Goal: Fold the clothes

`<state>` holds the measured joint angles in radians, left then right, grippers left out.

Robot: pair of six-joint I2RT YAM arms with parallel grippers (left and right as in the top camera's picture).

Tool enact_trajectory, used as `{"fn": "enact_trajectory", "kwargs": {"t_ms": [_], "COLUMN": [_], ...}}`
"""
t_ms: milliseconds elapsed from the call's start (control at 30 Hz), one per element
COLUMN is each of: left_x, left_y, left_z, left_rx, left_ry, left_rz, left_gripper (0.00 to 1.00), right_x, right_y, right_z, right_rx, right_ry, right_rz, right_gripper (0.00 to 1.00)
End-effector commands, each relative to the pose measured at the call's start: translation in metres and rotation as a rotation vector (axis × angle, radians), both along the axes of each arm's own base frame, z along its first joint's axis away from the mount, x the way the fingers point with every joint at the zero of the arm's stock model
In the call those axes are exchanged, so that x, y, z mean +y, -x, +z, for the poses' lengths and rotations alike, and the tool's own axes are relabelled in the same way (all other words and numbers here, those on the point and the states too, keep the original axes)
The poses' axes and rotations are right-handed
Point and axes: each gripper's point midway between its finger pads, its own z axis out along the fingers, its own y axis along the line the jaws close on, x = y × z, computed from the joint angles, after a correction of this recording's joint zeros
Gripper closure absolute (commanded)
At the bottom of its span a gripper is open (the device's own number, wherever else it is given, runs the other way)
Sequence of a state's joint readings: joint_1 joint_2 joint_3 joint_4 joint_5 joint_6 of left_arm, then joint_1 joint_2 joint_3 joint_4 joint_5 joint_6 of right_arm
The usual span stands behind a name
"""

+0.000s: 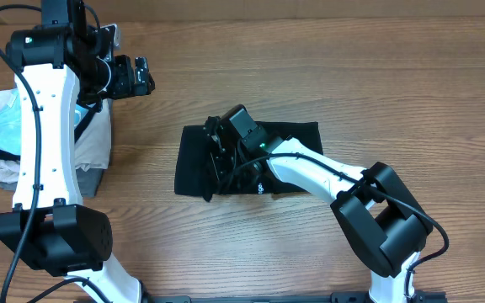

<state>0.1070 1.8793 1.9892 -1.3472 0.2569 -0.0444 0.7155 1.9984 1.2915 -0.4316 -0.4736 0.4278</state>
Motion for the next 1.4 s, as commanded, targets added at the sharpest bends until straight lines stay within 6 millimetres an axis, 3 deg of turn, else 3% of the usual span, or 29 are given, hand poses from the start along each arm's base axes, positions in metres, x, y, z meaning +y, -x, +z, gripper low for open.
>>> {"fn": "enact_trajectory", "kwargs": {"t_ms": [0, 67, 133, 167, 267, 400, 533, 667, 833, 1000, 1067, 1200, 1267, 1367], "left_x": [0.002, 0.002, 0.002, 0.002, 0.002, 0.002, 0.002, 0.001, -0.001, -0.017, -0.035, -0.049, -0.058, -0.063], "left_y": [-0.002, -0.002, -0.002, -0.002, -0.002, -0.002, -0.002, -0.002, -0.003, -0.006, 0.001, 0.020, 0.029, 0.044], "left_z": [0.003, 0.003, 0.003, 0.003, 0.003, 0.003, 0.003, 0.004, 0.004, 0.008, 0.002, -0.050, -0.081, -0.116], "left_rx": [-0.015, -0.015, -0.015, -0.015, -0.015, -0.015, -0.015, -0.007, 0.003, -0.003, 0.028, 0.163, 0.213, 0.271], "left_ry": [-0.011, -0.011, -0.011, -0.011, -0.011, -0.011, -0.011, 0.011, 0.043, 0.143, 0.194, 0.146, 0.147, 0.171], "left_rz": [-0.016, -0.016, -0.016, -0.016, -0.016, -0.016, -0.016, 0.018, 0.078, 0.067, -0.009, -0.017, -0.033, -0.038], "left_gripper": [0.00, 0.00, 0.00, 0.00, 0.00, 0.00, 0.00, 0.00, 0.00, 0.04, 0.00, 0.01, 0.09, 0.14], "right_x": [-0.003, -0.008, -0.014, -0.017, -0.020, -0.032, -0.070, -0.131, -0.219, -0.289, -0.305, -0.321, -0.322, -0.322], "right_y": [0.002, 0.006, 0.000, -0.004, -0.009, -0.011, -0.020, -0.026, -0.035, -0.037, -0.036, -0.037, -0.038, -0.037], "right_z": [0.004, 0.004, 0.013, 0.021, 0.061, 0.133, 0.184, 0.214, 0.223, 0.206, 0.200, 0.194, 0.192, 0.187], "right_rx": [0.029, 0.017, -0.032, -0.055, -0.159, -0.329, -0.441, -0.425, -0.381, -0.271, -0.239, -0.210, -0.201, -0.184], "right_ry": [0.006, 0.023, 0.036, 0.036, -0.011, -0.085, -0.080, -0.065, 0.001, 0.070, 0.086, 0.102, 0.106, 0.114], "right_rz": [-0.011, 0.025, 0.028, 0.016, 0.044, 0.055, -0.050, -0.236, -0.469, -0.662, -0.708, -0.755, -0.755, -0.751], "right_gripper": [0.71, 0.69, 0.56, 0.56, 0.54, 0.47, 0.44, 0.39, 0.28, 0.23, 0.23, 0.22, 0.21, 0.20]}}
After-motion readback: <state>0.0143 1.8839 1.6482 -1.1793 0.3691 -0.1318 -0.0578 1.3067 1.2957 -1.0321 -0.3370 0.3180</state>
